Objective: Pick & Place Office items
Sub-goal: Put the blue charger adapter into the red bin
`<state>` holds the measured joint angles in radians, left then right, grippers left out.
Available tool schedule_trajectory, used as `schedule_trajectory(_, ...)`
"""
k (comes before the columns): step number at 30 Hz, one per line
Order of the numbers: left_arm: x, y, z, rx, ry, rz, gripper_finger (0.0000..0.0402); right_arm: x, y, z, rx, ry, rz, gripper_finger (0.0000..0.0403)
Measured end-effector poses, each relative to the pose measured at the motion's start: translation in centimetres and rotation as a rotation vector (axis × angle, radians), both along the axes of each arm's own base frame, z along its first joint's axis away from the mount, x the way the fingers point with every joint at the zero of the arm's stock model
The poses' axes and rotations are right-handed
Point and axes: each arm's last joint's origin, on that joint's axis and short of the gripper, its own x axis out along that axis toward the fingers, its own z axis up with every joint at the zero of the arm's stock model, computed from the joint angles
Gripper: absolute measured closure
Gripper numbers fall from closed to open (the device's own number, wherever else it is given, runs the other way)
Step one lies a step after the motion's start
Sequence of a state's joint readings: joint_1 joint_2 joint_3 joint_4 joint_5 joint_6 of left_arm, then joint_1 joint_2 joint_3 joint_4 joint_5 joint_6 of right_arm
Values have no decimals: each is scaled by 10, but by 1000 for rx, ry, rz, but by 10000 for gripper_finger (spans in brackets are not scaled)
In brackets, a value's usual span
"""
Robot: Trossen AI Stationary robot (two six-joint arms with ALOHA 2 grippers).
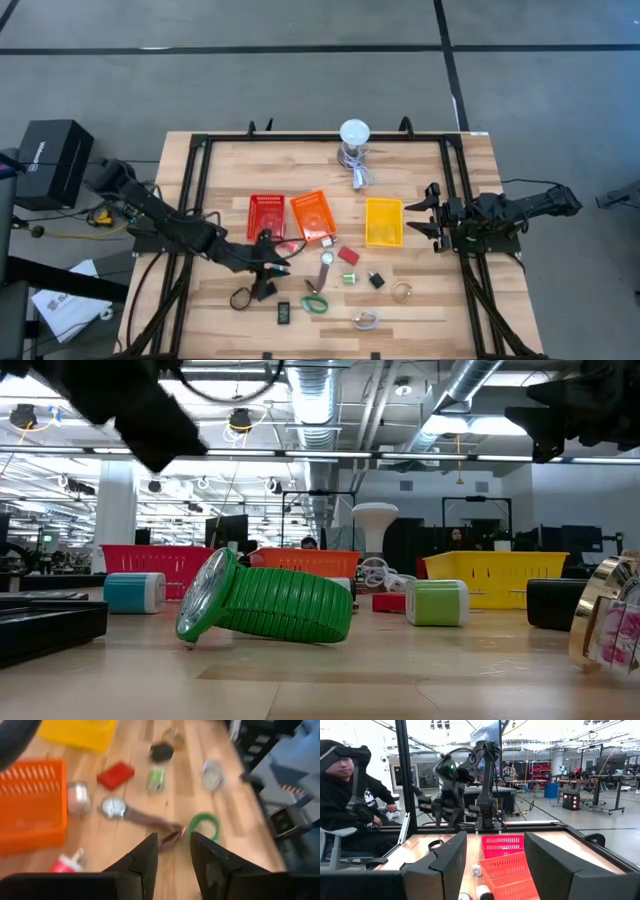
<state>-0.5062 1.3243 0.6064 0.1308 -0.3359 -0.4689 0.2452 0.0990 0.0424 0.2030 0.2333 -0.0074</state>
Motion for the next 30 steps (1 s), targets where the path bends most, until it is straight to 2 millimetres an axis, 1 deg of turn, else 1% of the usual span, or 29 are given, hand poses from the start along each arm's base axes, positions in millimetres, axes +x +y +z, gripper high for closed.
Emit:
schedule_trajectory(8, 7, -4, -35, 73, 144, 5, 231, 0, 0, -2, -6, 24, 1, 214)
schedule_trajectory(11, 6, -3, -44, 84, 197, 18, 213, 0, 0, -2, -6, 25, 1, 214)
schedule_trajectory(14, 6, -4, -48, 69, 223, 40, 199, 0, 0, -2, -6, 26, 1, 214)
schedule_trajectory(19, 2, -4, -52, 92, 262, 33, 188, 0, 0, -4, -10, 39, 1, 214)
schedule_trajectory(24, 1, -4, -53, 92, 264, 35, 188, 0, 0, -4, -10, 39, 1, 214)
schedule_trajectory(30, -7, 2, -63, 135, 287, 63, 188, 0, 0, -4, -10, 41, 1, 214)
